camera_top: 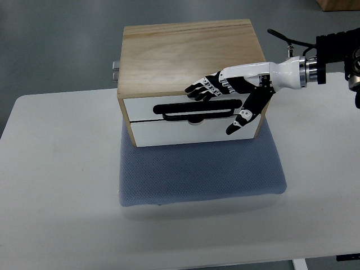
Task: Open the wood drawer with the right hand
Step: 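Reach the right hand over the upper drawer and hook its black handle, then pull the upper drawer handle toward the robot with the right hand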
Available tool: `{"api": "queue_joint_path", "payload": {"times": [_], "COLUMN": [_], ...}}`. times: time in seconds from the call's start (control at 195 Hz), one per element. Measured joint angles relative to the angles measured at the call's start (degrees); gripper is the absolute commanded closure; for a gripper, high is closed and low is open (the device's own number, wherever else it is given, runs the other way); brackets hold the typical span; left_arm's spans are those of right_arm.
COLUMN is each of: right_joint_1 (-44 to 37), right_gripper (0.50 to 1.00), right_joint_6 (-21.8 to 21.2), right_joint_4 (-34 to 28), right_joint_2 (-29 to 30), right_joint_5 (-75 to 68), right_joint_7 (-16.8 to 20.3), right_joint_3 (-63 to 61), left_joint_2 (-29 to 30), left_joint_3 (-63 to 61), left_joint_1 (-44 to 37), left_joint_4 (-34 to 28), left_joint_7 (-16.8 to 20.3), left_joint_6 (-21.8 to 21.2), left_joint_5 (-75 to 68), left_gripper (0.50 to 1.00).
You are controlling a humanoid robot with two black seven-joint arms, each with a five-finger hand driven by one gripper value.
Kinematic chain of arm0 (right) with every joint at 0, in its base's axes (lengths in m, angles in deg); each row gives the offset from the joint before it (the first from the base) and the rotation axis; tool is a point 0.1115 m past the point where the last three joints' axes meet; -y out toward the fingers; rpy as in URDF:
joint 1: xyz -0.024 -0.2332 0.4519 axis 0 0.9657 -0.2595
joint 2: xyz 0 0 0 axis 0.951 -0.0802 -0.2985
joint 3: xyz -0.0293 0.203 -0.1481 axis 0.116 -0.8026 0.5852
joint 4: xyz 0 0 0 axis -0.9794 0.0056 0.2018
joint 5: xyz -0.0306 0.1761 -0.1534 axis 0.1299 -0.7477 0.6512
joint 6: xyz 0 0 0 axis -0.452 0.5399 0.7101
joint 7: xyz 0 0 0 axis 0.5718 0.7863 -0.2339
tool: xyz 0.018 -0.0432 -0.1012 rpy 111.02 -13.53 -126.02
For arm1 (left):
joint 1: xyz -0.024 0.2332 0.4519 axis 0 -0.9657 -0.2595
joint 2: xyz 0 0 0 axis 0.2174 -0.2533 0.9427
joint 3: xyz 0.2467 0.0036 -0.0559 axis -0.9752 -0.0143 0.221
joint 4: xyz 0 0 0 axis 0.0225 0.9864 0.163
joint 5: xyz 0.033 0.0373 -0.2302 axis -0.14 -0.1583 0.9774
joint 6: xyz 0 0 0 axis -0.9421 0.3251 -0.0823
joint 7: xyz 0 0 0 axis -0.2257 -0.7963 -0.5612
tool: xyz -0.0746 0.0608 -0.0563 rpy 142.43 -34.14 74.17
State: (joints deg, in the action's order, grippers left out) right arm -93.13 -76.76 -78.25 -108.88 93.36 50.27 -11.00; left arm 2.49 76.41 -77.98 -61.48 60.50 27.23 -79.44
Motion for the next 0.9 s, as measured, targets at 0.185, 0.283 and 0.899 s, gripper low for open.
{"api": "queue_joint_path", "payload": {"times": [0.185,0.283,0.899], "right_joint_1": [0.8,1.4,4.1], "right_gripper": [0.548,0.548,0.548], "right_joint_6": [0.0,0.2,2.0], "right_joint_4": [0.7,1.1,2.9], "right_joint_2": [0.4,0.7,2.2], "right_joint_5": [0.9,1.7,3.6], "right_joint_7": [0.0,0.0,0.0], "right_joint_3": [0.2,0.2,1.1], "left_joint_2": [0.0,0.0,0.0], "left_joint_3": [0.0,0.0,0.0], "left_joint_1": [0.0,0.0,0.0], "left_joint_4": [0.0,0.0,0.0], "left_joint_7": [0.0,0.0,0.0], "left_joint_6": [0.0,0.0,0.0], "left_joint_5": [0.0,0.0,0.0], "left_gripper": [0.500,0.500,0.500]}}
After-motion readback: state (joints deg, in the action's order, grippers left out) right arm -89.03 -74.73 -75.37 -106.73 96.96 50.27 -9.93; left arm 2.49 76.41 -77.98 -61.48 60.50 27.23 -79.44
